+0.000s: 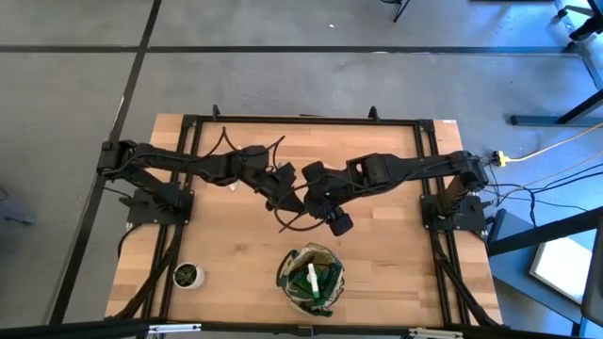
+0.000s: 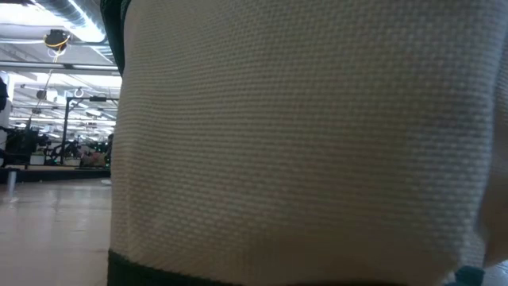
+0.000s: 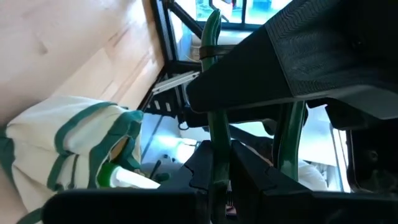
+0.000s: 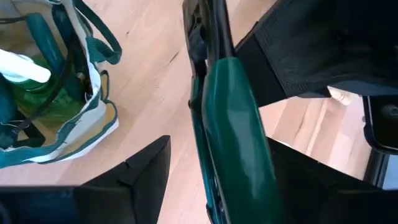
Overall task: Pick & Place Garden tools in Gardening bag
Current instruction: Put the green fruit pruner into the gardening bag
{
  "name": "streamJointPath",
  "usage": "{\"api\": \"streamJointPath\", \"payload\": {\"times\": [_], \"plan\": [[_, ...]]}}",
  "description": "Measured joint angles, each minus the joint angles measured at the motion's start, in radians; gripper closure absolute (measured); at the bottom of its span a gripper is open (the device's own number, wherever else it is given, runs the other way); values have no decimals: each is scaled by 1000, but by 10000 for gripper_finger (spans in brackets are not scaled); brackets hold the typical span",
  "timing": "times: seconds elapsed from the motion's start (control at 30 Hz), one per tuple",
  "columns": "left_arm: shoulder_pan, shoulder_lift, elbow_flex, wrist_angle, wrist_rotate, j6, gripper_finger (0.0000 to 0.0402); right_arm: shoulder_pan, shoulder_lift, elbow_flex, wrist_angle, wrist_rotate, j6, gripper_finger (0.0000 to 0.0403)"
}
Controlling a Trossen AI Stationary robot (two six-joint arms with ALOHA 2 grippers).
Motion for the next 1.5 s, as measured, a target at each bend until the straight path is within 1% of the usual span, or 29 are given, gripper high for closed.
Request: {"api": "streamJointPath", "payload": {"times": [0.23, 0.47, 0.6, 0.73, 0.87, 0.97, 1.13, 1.5], "plan": [[-4, 1, 0, -94, 1, 11, 377, 1, 0, -4, 24, -4, 0, 160], [-4, 1, 0, -100, -13, 30, 377, 1, 0, -4, 31, -4, 25, 162], [-3, 1, 0, -100, -18, 34, 377, 1, 0, -4, 31, -4, 26, 172], [6, 1, 0, -101, -27, 56, 377, 1, 3, -4, 42, -4, 30, 192], [12, 2, 0, -102, -34, 60, 377, 1, 25, -4, 43, 0, 50, 223], [8, 2, 0, -103, -20, 60, 377, 1, 42, -3, 36, 0, 87, 260], [0, 3, 0, -126, -20, 74, 377, 5, 62, -3, 9, -3, 105, 339], [1, 3, 0, -143, -21, 100, 375, 4, 67, -3, 1, -1, 135, 338]]}}
